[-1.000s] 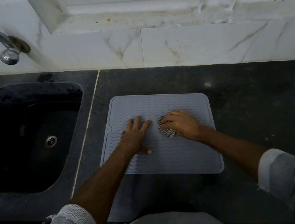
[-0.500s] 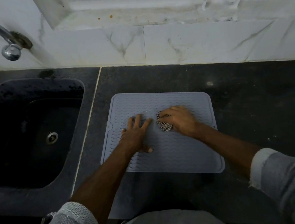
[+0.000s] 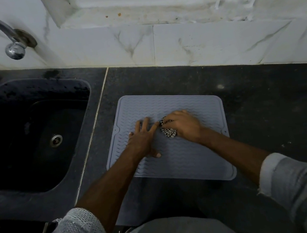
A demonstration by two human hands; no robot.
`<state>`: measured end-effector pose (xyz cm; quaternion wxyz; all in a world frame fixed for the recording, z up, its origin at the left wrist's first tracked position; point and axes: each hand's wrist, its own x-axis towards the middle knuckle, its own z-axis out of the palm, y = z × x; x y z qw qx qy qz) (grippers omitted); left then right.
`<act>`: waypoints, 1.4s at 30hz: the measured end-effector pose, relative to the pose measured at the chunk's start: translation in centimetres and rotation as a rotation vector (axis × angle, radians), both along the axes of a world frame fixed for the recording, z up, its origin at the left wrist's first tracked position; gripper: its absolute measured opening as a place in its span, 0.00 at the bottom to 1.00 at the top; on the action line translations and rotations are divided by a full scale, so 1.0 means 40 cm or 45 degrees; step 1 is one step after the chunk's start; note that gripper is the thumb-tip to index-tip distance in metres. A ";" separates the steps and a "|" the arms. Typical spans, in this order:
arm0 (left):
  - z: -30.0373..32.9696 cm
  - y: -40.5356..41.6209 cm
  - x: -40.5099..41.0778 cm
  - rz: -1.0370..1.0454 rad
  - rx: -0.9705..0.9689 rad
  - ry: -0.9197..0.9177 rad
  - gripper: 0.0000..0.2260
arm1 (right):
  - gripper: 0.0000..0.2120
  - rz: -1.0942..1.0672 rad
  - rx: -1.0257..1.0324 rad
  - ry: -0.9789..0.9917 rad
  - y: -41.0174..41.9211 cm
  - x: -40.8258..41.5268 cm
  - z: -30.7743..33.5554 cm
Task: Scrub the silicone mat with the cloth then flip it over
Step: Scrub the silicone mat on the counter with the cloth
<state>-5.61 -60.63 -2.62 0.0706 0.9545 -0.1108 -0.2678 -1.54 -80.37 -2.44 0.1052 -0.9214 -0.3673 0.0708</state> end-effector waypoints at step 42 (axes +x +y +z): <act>-0.026 0.116 -0.009 0.133 -0.003 -0.140 0.52 | 0.17 0.149 0.038 0.015 0.105 0.033 0.024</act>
